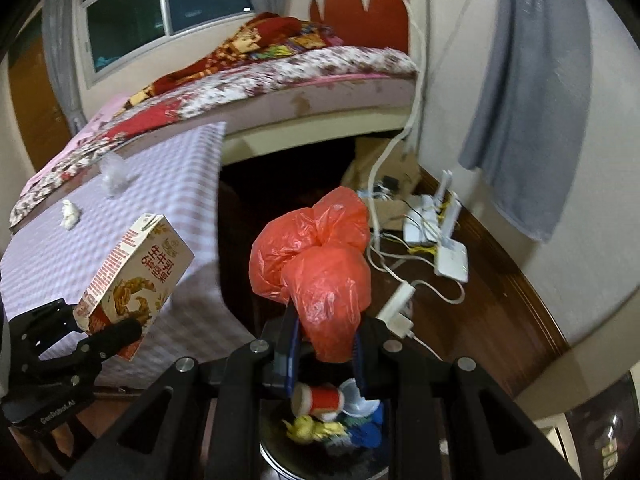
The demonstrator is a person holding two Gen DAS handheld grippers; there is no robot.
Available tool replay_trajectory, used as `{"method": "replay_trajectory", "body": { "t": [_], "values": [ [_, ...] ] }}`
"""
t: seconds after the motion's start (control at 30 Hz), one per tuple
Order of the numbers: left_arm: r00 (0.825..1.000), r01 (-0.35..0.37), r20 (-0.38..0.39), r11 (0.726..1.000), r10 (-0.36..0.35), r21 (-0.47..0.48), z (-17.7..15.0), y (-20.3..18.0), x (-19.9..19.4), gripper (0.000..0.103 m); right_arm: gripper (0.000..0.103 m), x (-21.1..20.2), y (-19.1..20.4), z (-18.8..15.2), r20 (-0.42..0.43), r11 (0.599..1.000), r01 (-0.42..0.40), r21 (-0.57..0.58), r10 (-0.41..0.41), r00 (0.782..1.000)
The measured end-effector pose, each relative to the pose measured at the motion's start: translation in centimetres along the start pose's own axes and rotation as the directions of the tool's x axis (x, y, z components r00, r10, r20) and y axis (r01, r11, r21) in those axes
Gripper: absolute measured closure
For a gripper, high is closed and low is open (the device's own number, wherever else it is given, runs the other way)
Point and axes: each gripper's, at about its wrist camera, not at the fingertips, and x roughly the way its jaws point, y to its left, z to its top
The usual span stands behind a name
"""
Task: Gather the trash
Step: 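Carry the paper box and red bag with both grippers over the black trash bin, then open both grippers to drop the box and bag into the bin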
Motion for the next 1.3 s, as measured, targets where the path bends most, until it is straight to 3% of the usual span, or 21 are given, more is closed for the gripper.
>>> {"method": "replay_trajectory", "body": {
  "t": [0.2, 0.43, 0.57, 0.7, 1.0, 1.03, 1.07, 1.1, 1.13, 1.3],
  "values": [
    [0.996, 0.066, -0.061, 0.997, -0.063, 0.051, -1.5, -3.7, 1.8, 0.068, 0.08, 0.7, -3.3, -2.8, -0.056, 0.999, 0.024, 0.04, -0.022, 0.998],
    [0.981, 0.113, -0.164, 0.993, -0.105, 0.041, -3.4, -5.0, 5.1, 0.068, 0.08, 2.3, -5.2, -6.3, -0.159, 0.999, 0.009, 0.04, -0.002, 0.987],
    [0.964, 0.14, -0.235, 0.989, -0.126, 0.04, -4.6, -5.4, 7.1, 0.068, 0.08, 4.2, -5.1, -8.2, -0.243, 1.0, -0.015, 0.008, 0.016, 0.97],
    [0.951, 0.142, -0.284, 0.989, -0.124, 0.042, -5.8, -5.9, 8.6, 0.068, 0.08, 6.0, -4.4, -9.3, -0.308, 0.998, 0.001, -0.06, -0.02, 0.951],
    [0.916, 0.177, -0.371, 0.984, -0.155, 0.026, -7.0, -6.4, 11.5, 0.065, 0.08, 8.8, -4.4, -10.7, -0.394, 0.998, -0.054, -0.044, 0.032, 0.918],
    [0.915, 0.17, -0.374, 0.985, -0.147, 0.027, -7.2, -6.2, 11.7, 0.06, 0.073, 9.1, -4.6, -10.9, -0.403, 0.998, -0.051, -0.035, 0.032, 0.915],
    [0.923, 0.137, -0.368, 0.99, -0.113, 0.04, -7.3, -6.2, 11.7, 0.033, 0.047, 9.6, -5.0, -11.1, -0.417, 0.999, -0.027, -0.029, 0.013, 0.909],
    [0.934, 0.095, -0.352, 0.994, -0.069, 0.057, -7.5, -6.1, 11.6, 0.011, 0.029, 10.1, -5.4, -11.3, -0.435, 1.0, 0.009, -0.03, -0.021, 0.9],
    [0.942, 0.068, -0.333, 0.995, -0.041, 0.067, -7.5, -5.9, 11.3, 0.006, 0.005, 10.3, -5.8, -11.6, -0.448, 0.999, 0.027, -0.031, -0.037, 0.893],
    [0.945, 0.01, -0.327, 0.998, 0.01, 0.059, -7.8, -4.6, 11.1, 0.001, 0.002, 10.9, -7.6, -12.1, -0.497, 0.995, 0.104, -0.005, -0.092, 0.863]
  ]
}}
